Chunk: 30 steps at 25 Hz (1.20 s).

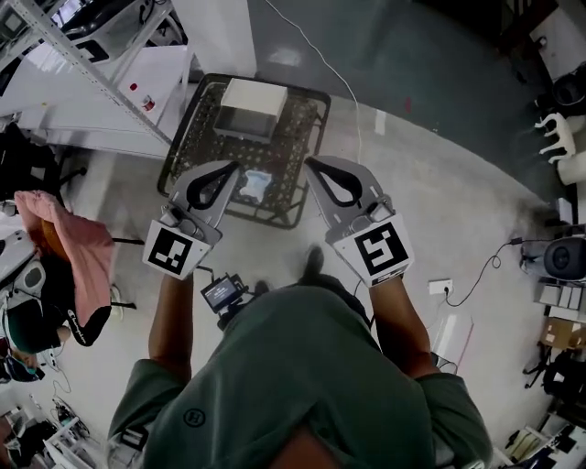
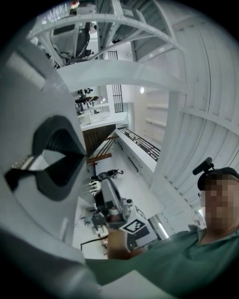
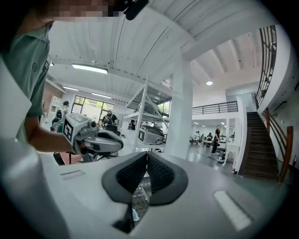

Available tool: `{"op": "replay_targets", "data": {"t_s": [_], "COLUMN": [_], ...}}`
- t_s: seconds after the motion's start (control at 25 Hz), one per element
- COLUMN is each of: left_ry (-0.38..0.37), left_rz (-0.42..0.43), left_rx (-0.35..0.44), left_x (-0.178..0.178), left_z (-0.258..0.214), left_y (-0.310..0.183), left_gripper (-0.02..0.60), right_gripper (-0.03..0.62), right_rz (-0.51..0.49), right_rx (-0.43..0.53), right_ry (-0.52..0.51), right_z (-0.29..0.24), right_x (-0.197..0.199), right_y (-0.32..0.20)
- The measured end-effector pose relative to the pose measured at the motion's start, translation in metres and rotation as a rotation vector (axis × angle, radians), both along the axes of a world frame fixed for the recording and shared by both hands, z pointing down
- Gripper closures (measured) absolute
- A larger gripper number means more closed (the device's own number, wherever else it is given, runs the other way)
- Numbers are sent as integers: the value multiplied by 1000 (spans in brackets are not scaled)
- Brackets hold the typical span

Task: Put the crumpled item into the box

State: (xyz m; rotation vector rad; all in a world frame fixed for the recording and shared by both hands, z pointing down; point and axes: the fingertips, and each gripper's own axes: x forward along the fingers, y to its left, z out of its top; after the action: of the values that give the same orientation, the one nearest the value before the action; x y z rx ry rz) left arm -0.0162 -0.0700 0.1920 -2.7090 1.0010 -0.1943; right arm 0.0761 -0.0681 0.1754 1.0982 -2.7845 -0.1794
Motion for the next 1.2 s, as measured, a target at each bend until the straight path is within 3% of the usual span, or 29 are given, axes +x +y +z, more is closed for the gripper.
{"op": "replay_targets", "data": {"t_s": [0.36,0.6,1.2], "left_ry": [-27,-38,7], "left_rz": [-144,-208,-242], "left_rx": [-74,-145,-315], "left_x": [15,14,-36], "left_z": [47,82,217], "left_y": [-72,-95,-165], "left_gripper": [580,580,580], "right_gripper": [586,586,586], "right_rz": [-131,-178,-172], "right_rx": [-45,-93,-207], "right_ry": [-17,-11,38], "right_z": [28,51,147], "right_x": [17,16,-38], "right_y": [-83,-111,-179]}}
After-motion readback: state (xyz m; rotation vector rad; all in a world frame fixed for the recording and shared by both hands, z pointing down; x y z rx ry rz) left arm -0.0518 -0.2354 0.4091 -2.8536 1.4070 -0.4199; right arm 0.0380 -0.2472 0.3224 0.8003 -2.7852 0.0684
